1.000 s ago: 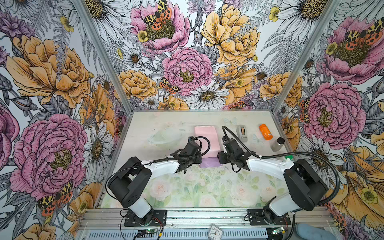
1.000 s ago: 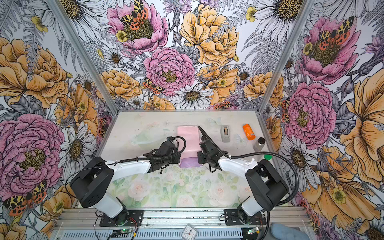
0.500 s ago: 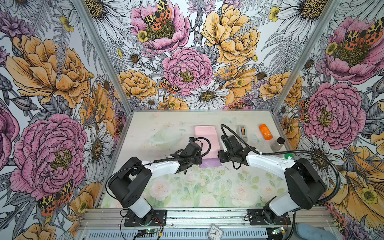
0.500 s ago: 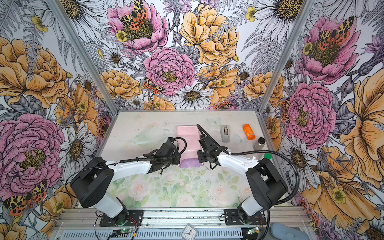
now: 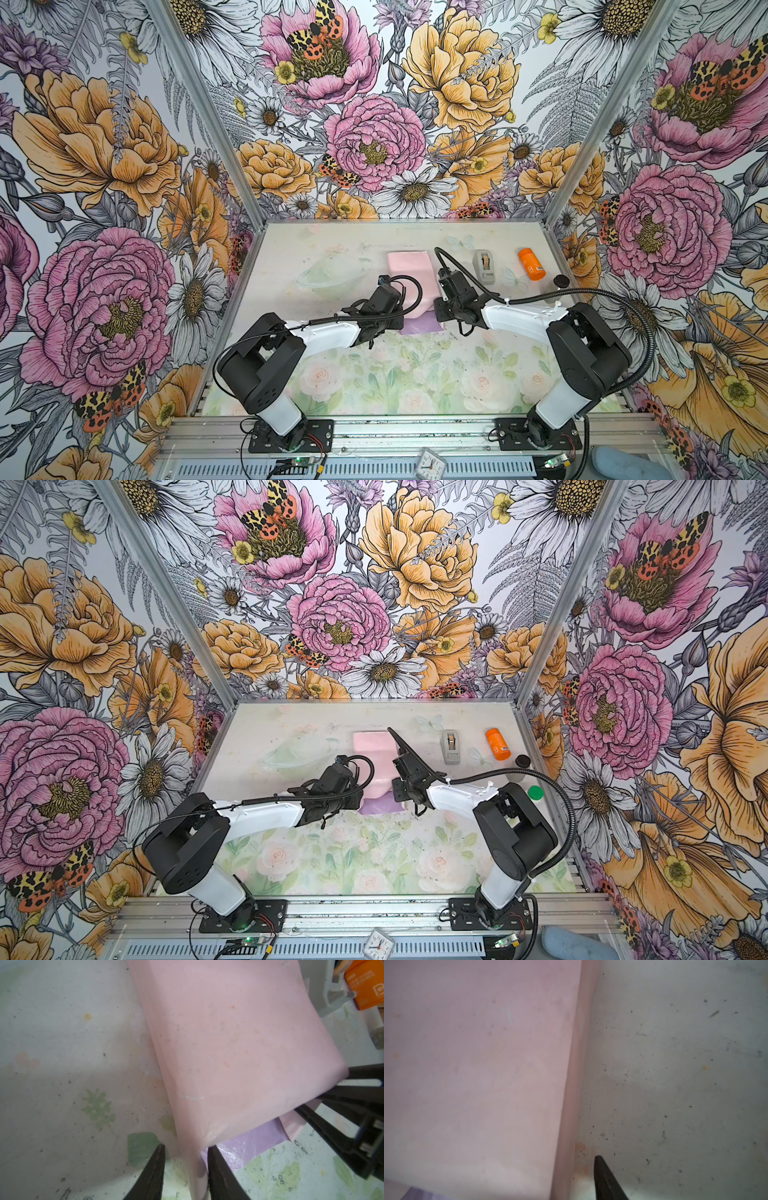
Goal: Wrap the gift box in paper
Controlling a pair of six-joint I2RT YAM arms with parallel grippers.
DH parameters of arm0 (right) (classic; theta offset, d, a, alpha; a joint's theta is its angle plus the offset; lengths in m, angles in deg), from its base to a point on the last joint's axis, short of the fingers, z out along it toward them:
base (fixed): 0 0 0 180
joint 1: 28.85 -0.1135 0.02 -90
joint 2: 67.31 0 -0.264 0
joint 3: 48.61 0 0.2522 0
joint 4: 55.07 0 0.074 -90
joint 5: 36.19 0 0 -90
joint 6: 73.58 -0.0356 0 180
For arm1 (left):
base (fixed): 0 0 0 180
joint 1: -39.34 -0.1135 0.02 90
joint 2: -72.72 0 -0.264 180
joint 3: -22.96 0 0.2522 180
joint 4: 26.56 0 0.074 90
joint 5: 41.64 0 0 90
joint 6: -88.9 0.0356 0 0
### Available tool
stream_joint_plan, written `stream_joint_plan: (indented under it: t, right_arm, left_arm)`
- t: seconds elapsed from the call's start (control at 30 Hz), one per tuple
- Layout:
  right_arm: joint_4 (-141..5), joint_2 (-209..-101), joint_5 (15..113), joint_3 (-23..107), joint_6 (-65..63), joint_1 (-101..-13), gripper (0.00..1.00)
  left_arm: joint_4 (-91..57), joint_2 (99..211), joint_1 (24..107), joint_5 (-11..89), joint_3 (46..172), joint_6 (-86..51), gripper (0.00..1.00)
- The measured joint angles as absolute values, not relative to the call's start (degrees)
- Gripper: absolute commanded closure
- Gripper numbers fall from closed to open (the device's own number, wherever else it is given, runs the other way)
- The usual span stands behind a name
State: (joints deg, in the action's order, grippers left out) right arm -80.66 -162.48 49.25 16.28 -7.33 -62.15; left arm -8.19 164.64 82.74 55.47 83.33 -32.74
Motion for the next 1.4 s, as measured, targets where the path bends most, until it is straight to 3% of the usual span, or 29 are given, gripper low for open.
stream_joint_plan:
  t: [0.1,0.27,0.47,0.77,1.13,1.4]
  right_arm:
    - [-79.48,-162.46,49.28,15.02,-7.75,-62.15,0.63]
    - [-78.91,-161.74,49.52,12.9,-7.99,-61.8,0.63]
    - [-76.9,-160.54,50.67,11.34,-8.05,-61.1,0.63]
    - [-74.45,-160.41,52.58,10.3,-8.38,-60.64,0.63]
    - [-73.21,-160.41,53.47,9.31,-8.64,-60.36,0.63]
    - [-73.19,-159.47,53.65,8.35,-8.64,-59.88,0.62]
  left_arm:
    - [-7.41,161.87,82.74,55.43,83.33,-30.68,0.34]
    - [-7.54,153.87,82.59,52.13,83.79,-19.23,0.21]
    - [-6.18,151.42,77.65,38.71,85.84,3.96,0.23]
    - [1.97,165.01,73.84,29.16,99.09,31.87,0.17]
    - [2.41,176.01,77.23,30.1,105.32,41.66,0.13]
    - [-2.66,176.47,77.62,35.06,102.59,44.05,0.27]
